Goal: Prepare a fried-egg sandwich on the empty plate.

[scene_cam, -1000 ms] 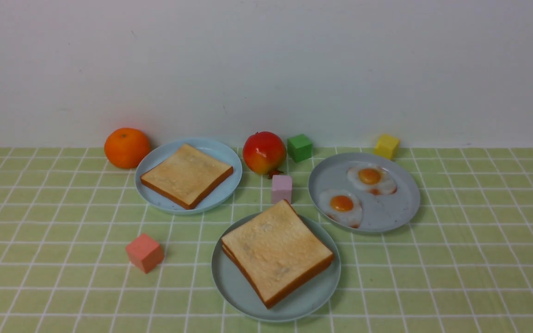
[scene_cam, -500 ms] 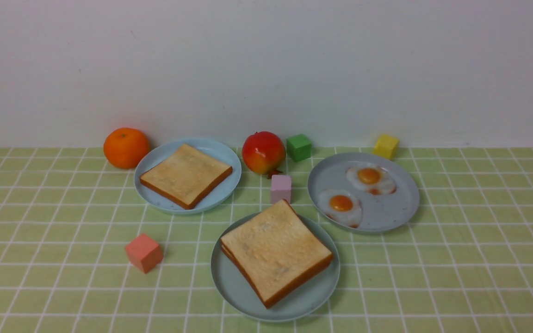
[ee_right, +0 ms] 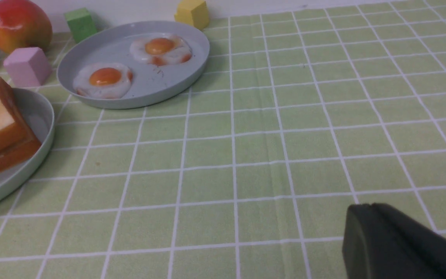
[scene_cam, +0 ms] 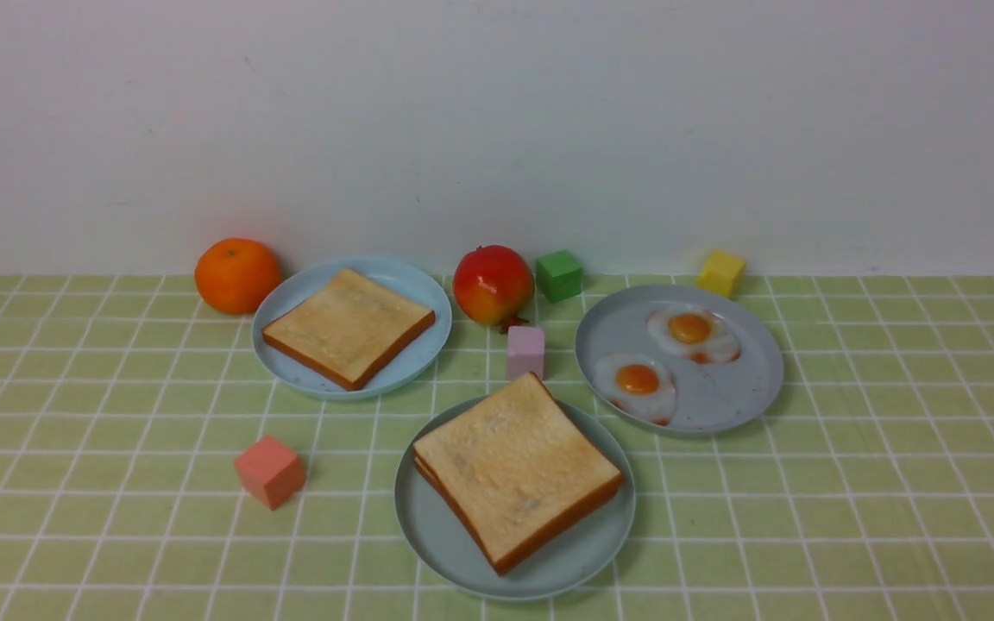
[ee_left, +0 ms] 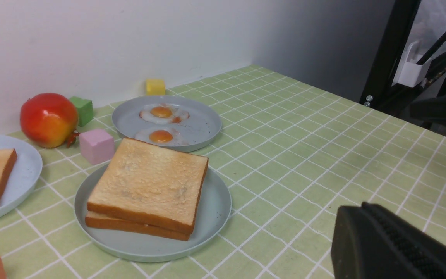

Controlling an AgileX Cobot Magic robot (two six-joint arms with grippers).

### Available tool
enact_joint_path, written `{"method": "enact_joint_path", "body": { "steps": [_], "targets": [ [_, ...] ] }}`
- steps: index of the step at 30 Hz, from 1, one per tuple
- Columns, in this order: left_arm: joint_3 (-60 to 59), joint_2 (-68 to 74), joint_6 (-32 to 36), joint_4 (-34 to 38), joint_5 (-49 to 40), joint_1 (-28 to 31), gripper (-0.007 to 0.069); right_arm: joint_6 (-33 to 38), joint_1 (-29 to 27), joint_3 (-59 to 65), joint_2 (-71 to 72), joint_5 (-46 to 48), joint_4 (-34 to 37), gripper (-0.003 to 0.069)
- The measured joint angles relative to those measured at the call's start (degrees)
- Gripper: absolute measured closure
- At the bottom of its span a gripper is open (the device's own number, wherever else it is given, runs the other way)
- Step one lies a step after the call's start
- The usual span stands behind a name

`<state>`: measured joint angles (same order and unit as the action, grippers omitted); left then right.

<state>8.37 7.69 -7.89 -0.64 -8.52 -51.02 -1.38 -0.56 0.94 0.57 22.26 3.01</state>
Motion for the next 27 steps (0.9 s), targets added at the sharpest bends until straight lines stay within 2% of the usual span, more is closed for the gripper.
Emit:
{"method": "enact_joint_path", "body": {
  "steps": [27],
  "targets": [
    [0.0,-0.2,0.0,-1.6,0.1,0.6,0.0602,0.0,0.0,0.0,0.0,0.0,0.3,0.0656]
  ]
}}
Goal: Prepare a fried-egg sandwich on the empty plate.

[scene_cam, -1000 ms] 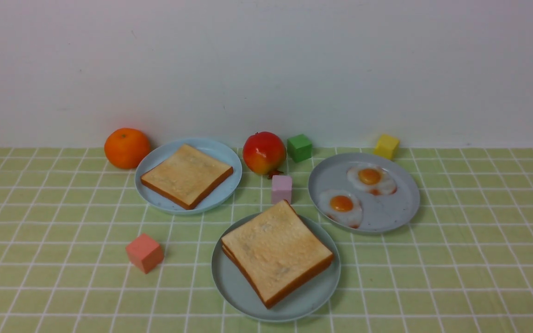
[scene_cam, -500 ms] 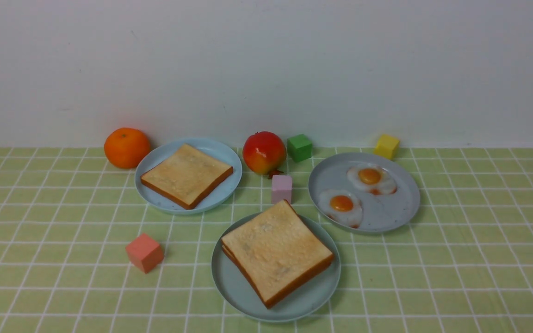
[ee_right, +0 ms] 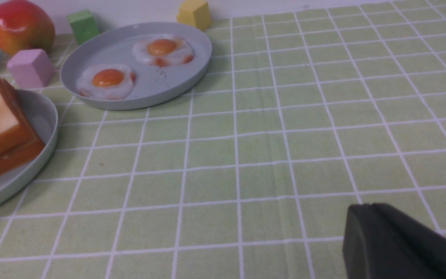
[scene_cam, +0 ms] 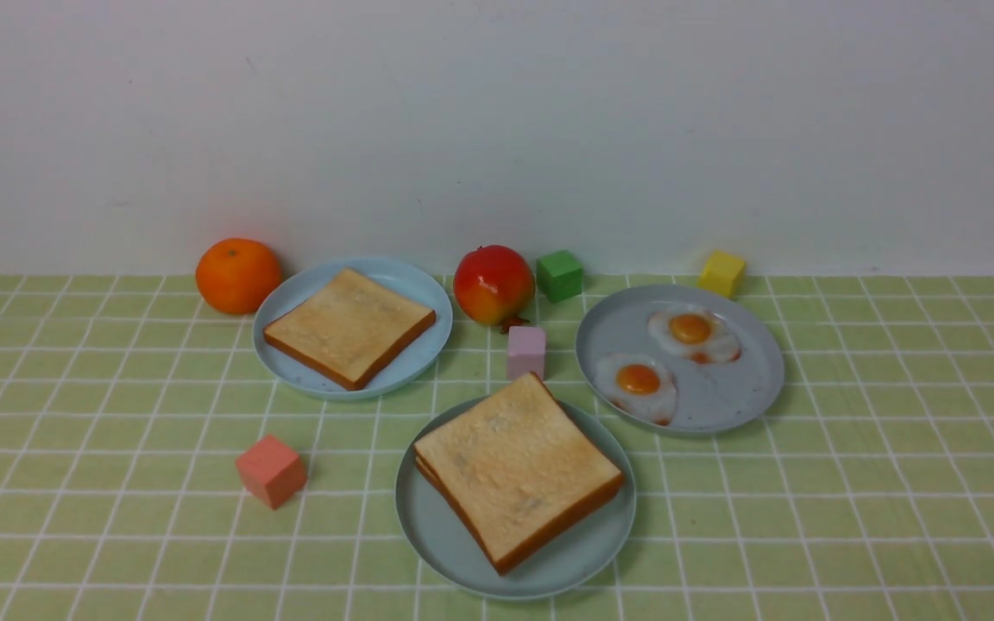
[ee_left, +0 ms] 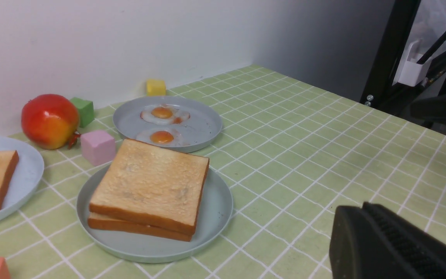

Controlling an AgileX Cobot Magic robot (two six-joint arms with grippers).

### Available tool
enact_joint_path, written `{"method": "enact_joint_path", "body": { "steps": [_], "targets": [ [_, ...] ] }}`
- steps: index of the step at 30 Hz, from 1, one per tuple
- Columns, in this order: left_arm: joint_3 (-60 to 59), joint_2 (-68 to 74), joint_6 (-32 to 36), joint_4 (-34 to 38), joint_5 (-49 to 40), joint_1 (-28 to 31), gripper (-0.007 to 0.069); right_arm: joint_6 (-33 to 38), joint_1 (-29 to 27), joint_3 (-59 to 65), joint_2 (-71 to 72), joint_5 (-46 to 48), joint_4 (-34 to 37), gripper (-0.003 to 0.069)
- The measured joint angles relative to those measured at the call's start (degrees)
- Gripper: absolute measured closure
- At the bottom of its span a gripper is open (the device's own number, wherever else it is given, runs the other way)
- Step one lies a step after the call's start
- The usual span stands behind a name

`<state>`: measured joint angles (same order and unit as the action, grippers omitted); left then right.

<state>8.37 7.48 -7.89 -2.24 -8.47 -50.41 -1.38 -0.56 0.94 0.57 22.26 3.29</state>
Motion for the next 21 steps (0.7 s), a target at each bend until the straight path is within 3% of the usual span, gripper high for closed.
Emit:
{"method": "enact_joint_path", "body": {
  "steps": [4,12,17,21],
  "targets": [
    [0.0,-2.0,0.1,-1.5,0.1,6.2,0.062,0.0,0.0,0.0,0.0,0.0,0.0,0.0653],
    [-6.7,-8.1,-0.1,2.6,2.0,36.6,0.0638,0.0,0.0,0.0,0.0,0.0,0.0,0.0644],
    [-9.8,-8.1,-1.4,4.6,-4.6,46.1,0.0638,0.0,0.0,0.0,0.0,0.0,0.0,0.0641],
    [-10.1,-8.1,-3.0,4.4,-13.1,47.6,0.0638,0.0,0.0,0.0,0.0,0.0,0.0,0.0638]
  ]
}}
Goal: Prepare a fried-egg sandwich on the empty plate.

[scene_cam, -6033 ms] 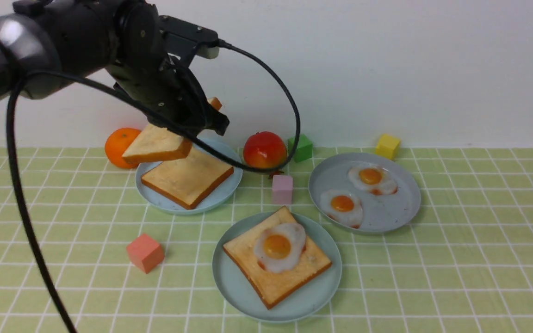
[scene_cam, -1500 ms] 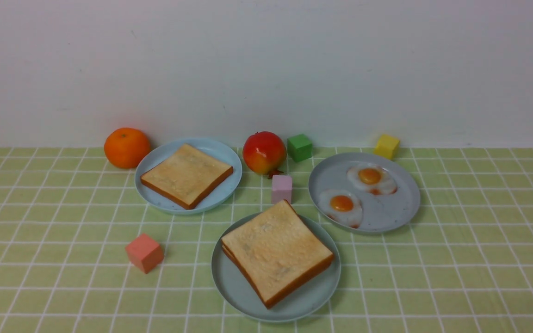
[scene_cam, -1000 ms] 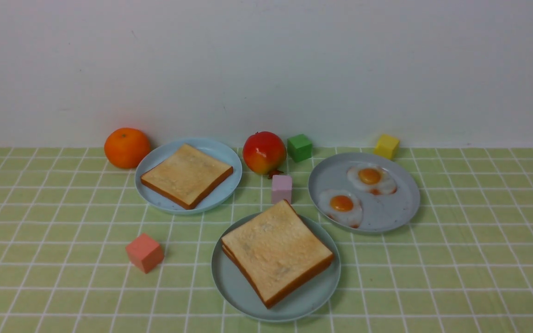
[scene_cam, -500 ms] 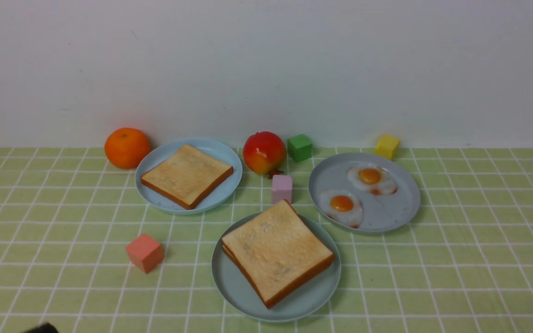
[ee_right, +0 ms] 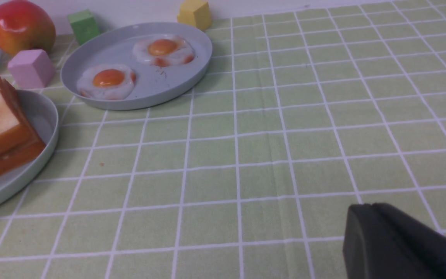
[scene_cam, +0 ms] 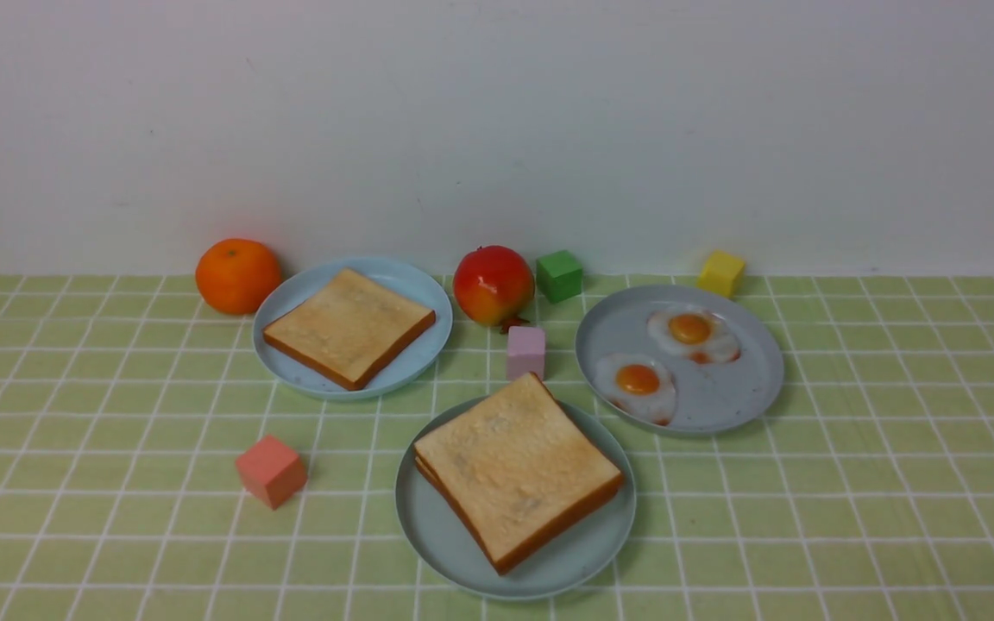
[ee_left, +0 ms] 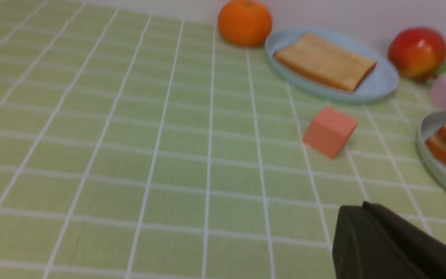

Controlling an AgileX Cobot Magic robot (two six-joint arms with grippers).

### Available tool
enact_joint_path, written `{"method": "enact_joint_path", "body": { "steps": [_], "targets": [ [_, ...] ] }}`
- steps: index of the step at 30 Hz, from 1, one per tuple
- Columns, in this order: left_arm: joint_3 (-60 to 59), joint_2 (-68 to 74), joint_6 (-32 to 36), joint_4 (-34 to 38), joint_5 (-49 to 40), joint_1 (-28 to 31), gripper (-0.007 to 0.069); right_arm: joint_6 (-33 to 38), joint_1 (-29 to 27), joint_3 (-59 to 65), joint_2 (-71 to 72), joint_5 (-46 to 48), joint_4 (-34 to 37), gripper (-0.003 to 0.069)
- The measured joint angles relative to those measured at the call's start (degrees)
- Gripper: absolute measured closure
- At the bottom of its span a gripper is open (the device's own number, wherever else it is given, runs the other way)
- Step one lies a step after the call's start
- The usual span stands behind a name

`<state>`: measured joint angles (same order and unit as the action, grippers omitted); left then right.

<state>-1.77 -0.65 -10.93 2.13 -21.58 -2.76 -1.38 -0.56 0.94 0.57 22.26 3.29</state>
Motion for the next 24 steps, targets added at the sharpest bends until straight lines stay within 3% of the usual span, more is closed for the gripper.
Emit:
{"method": "enact_joint_path", "body": {
  "steps": [24],
  "targets": [
    [-0.1,0.0,-2.2,-0.3,-0.2,0.0,0.0638,0.0,0.0,0.0,0.0,0.0,0.0,0.0617]
  ]
}}
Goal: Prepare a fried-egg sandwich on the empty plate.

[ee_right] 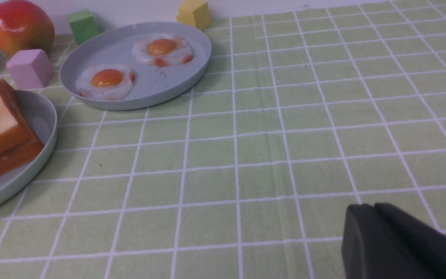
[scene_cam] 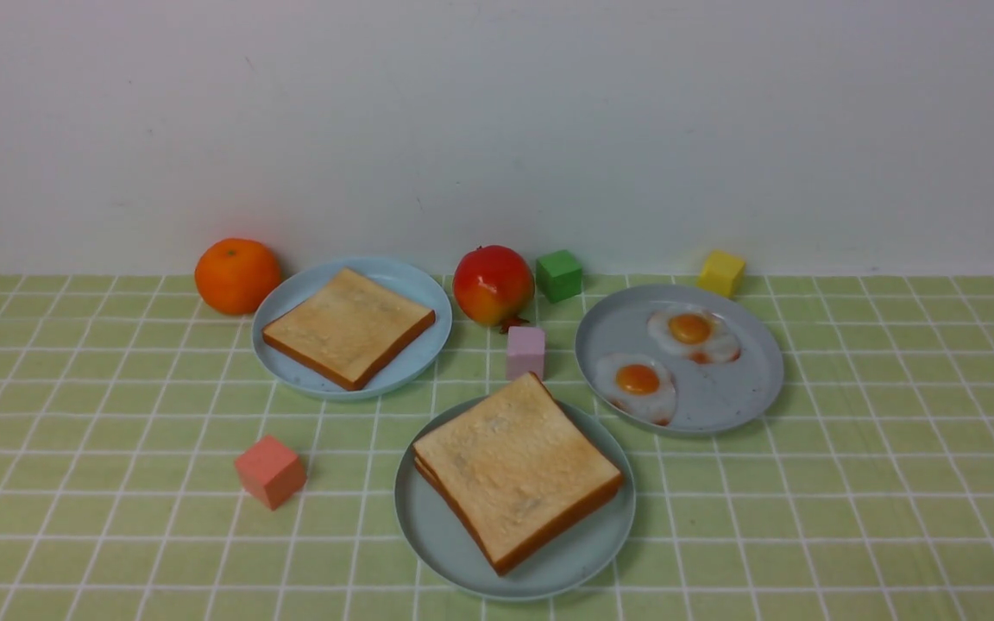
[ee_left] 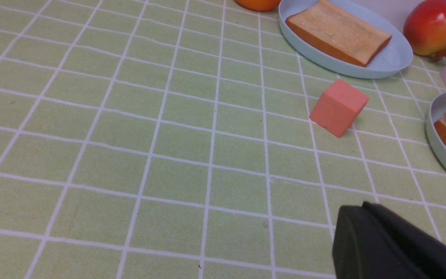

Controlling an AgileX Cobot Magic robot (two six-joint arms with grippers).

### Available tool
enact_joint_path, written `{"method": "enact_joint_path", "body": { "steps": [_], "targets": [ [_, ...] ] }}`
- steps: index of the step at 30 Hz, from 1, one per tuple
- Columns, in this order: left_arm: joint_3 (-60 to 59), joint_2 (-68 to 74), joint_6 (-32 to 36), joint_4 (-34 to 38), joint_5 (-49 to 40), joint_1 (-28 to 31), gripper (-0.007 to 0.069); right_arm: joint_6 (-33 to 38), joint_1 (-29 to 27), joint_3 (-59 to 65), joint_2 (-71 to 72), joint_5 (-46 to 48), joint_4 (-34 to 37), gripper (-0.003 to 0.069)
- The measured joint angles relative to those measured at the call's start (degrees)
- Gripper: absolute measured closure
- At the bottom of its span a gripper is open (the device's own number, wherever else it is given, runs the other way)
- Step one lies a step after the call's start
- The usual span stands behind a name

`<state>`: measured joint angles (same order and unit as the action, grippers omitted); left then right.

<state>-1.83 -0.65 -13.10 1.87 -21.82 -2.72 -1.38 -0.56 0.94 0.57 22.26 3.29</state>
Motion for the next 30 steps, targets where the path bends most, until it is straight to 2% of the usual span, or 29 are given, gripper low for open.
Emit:
{"method": "enact_joint_path", "body": {
  "steps": [30],
  "targets": [
    [0.0,0.0,0.0,0.0,0.1,0.3,0.062,0.0,0.0,0.0,0.0,0.0,0.0,0.0574]
  ]
}}
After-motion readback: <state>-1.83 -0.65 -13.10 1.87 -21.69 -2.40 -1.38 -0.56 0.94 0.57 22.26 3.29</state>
